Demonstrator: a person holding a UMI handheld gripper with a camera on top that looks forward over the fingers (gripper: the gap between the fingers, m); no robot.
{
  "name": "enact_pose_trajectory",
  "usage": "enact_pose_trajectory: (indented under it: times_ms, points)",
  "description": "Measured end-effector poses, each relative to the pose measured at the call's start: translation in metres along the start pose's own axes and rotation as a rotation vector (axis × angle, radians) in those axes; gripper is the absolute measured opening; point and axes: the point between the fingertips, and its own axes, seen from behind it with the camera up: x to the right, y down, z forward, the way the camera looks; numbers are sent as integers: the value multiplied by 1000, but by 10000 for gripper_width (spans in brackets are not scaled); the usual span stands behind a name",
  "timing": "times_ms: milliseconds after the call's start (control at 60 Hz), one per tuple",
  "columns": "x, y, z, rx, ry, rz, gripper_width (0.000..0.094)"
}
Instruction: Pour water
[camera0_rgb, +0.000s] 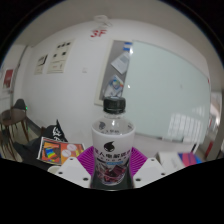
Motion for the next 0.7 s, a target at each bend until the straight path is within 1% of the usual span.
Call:
enact_pose_trajectory:
  times_ms: [100, 117, 133, 250, 367, 383, 417, 433, 517, 650, 683, 700]
  points:
    - [8, 58, 11, -83, -27, 123, 397]
    - [-12, 67, 13, -93, -14, 138, 398]
    - [-6, 76, 15, -103, -22, 153, 398]
    - [-3, 129, 24, -160, -36, 182, 396]
    - [-13, 171, 28, -206, -43, 210, 399]
    - [-14, 176, 28, -213, -43, 211, 414]
    - [-14, 173, 26, -177, -39, 204, 403]
    - [-14, 176, 25, -178, -38, 196, 414]
    - [-13, 176, 23, -156, -24, 193, 411]
    - [-12, 172, 24, -156, -2, 202, 537]
    - [-12, 178, 24, -184, -2, 196, 602]
    - [-14, 181, 23, -205, -4, 196, 669]
